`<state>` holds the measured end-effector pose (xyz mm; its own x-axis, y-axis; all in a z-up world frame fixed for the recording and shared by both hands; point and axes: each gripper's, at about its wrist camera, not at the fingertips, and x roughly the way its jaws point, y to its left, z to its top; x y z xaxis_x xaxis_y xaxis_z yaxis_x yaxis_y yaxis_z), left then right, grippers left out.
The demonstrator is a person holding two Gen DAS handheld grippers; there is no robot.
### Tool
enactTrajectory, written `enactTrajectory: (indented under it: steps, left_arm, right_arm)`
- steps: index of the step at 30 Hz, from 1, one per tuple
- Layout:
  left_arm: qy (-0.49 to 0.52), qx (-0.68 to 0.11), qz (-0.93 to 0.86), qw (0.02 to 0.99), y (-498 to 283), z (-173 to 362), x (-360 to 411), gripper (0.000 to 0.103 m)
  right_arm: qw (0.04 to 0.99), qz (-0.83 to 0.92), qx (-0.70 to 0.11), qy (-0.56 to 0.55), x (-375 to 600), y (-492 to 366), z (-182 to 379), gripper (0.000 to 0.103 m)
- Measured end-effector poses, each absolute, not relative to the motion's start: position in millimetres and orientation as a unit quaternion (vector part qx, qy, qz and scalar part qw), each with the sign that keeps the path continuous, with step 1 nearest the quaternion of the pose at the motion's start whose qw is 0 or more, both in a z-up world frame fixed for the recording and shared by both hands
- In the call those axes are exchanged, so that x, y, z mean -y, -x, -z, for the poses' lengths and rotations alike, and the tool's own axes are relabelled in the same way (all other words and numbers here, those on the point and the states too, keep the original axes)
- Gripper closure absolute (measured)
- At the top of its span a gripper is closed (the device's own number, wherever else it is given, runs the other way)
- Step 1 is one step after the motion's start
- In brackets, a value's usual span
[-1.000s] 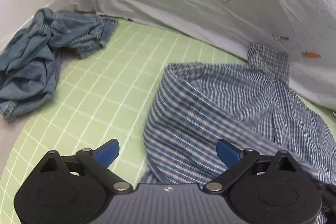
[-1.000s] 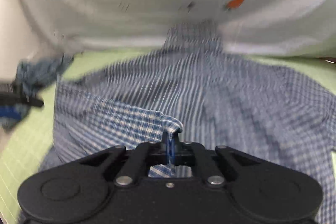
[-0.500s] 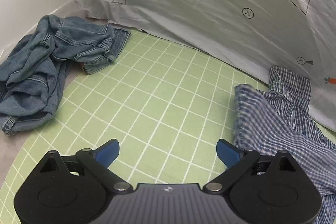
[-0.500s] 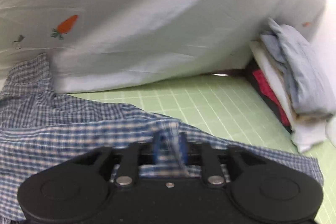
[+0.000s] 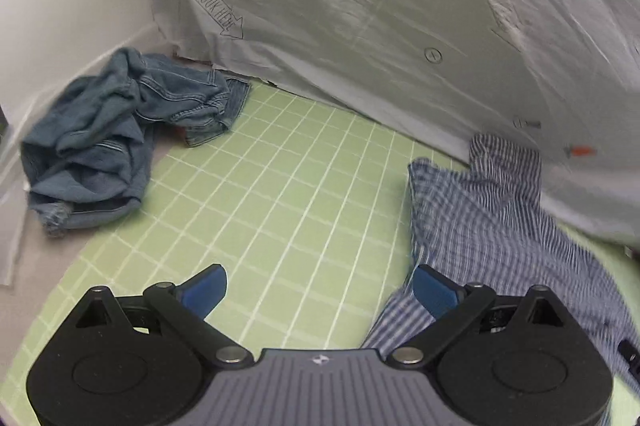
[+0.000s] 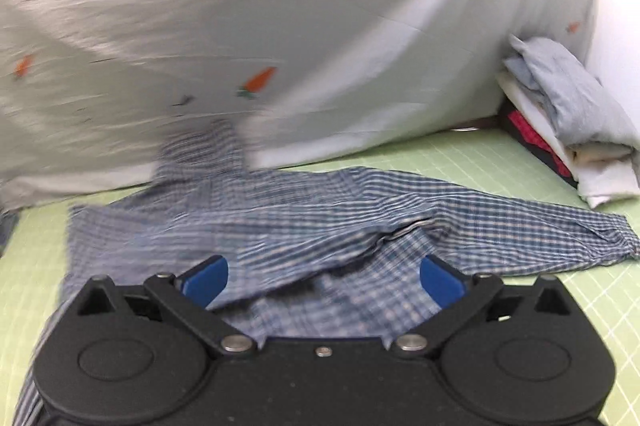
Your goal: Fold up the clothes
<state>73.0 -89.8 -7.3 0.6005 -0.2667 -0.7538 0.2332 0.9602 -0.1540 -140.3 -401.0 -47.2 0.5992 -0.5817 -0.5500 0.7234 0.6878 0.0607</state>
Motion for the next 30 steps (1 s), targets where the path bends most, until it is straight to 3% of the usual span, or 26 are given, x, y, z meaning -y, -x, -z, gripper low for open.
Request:
enactTrajectory:
  steps: [9,22,28,30]
  left_arm:
    - [-0.007,-0.446,0.172,0.879,-44.7,12.6,38.5,0.004]
    - [-0.057,-0.478,0.239,0.843,-59.0,43.4,-37.8,0.004]
    - [-0.08,-0.484,0.27,0.829,-58.8,58.5,-62.2,0.004]
    - [-0.086,-0.486,0.276,0.825,-57.7,60.1,-71.5,0.004]
  right_arm:
    - [0.882,0.356,-0.27,-0.148,317.9,157.5,46.1,0.0]
    - [0.853,0.373,-0.322,-0.173,175.2,110.9,63.8,0.001]
    - [0.851,0.339,-0.355,-0.187,120.7,83.8,89.8,0.019]
    - [0.854,0.318,-0.366,-0.189,106.4,77.1,96.7,0.03]
